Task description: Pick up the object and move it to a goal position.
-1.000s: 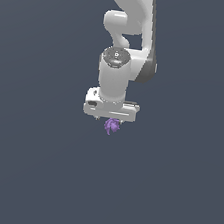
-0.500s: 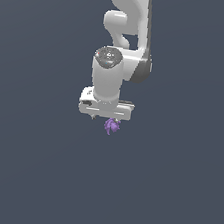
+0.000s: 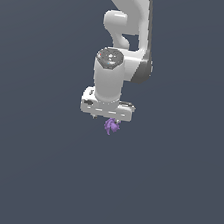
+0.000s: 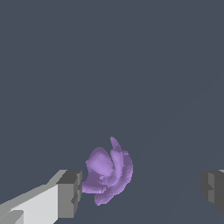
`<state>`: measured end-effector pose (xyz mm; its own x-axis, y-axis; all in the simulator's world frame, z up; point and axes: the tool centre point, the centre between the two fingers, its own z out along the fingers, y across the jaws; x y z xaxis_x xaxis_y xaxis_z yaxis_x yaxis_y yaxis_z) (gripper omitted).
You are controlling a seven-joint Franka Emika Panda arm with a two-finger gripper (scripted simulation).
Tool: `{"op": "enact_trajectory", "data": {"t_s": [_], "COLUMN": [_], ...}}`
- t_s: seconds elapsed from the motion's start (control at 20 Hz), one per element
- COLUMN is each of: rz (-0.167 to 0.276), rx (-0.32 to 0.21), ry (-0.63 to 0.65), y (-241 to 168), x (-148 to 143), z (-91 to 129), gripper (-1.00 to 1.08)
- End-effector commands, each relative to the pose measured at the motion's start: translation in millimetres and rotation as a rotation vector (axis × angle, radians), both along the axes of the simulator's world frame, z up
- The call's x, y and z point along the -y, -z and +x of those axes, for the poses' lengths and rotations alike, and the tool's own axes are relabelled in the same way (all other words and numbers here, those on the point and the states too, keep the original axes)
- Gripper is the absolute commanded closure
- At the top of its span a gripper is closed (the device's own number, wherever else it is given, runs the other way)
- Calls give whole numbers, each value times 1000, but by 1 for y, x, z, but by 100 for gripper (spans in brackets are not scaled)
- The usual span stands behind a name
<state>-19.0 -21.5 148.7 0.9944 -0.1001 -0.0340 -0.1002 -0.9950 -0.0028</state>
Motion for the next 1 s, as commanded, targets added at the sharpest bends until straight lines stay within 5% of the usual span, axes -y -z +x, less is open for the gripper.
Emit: {"op": "enact_trajectory", "data": {"t_s": [0.0,0.95], "rz": [-1,-12], "rx": [1,16], "ry": [33,482], "y": [2,31], "x": [-2,-23], "z": [-2,-25], "gripper": [-92,-92]}}
